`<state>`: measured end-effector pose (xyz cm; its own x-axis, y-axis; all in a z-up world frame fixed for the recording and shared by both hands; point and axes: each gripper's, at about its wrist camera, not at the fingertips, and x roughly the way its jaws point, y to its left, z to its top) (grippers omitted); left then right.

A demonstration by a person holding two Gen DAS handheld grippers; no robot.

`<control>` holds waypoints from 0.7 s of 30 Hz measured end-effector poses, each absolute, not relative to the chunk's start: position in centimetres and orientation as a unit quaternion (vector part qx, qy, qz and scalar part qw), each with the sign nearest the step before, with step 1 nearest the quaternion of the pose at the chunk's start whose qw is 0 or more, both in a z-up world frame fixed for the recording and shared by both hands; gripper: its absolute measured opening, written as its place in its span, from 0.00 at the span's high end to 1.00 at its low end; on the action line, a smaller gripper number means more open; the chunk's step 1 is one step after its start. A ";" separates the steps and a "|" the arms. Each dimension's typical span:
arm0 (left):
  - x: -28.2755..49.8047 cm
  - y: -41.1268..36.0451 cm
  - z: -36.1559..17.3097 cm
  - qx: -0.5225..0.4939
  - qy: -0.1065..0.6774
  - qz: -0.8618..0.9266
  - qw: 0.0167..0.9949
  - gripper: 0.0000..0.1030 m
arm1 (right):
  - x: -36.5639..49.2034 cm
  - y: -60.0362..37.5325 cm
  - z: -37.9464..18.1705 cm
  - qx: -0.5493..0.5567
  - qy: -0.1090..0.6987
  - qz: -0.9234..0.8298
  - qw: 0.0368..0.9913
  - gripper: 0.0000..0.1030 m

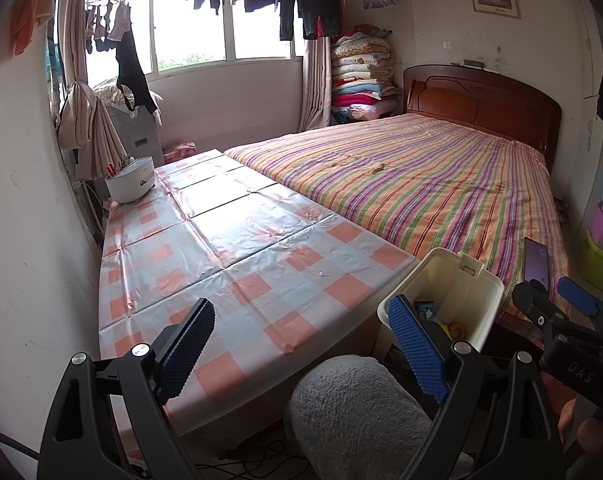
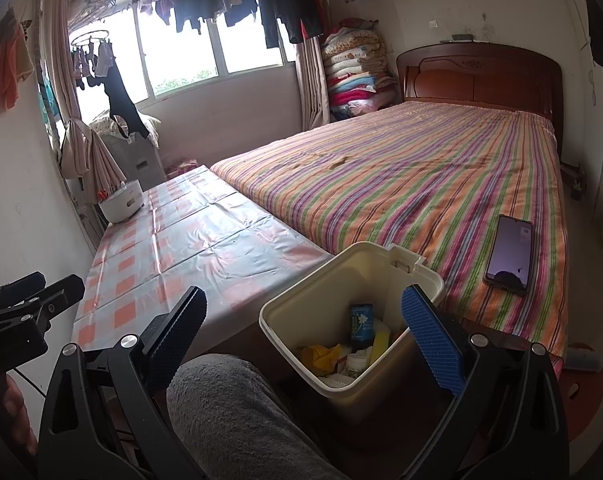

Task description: Collect trash

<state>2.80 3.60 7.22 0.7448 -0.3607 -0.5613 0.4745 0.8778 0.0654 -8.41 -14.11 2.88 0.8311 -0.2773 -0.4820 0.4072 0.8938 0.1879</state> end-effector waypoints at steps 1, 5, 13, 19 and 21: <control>2.8 3.6 7.2 0.103 0.279 -0.227 0.928 0.16 | -8.4 -14.1 2.9 0.143 0.227 -0.180 0.946 0.06; 2.7 3.5 7.2 0.106 0.278 -0.232 0.926 0.09 | -8.4 -14.3 2.7 0.145 0.229 -0.180 0.946 0.06; 2.0 2.1 6.5 0.133 0.288 -0.260 0.912 0.09 | -8.3 -14.2 2.7 0.144 0.229 -0.180 0.946 0.06; 1.3 1.4 5.9 0.148 0.296 -0.274 0.903 0.09 | -8.4 -14.5 2.5 0.146 0.229 -0.181 0.945 0.06; 1.2 1.3 5.9 0.152 0.297 -0.277 0.901 0.09 | -8.5 -14.6 2.4 0.146 0.228 -0.182 0.945 0.06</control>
<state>1.25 1.27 5.89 0.6709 -0.4089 -0.6186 0.5888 0.8008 0.1092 -8.55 -14.61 2.41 0.8295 -0.2768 -0.4851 0.4104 0.8912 0.1932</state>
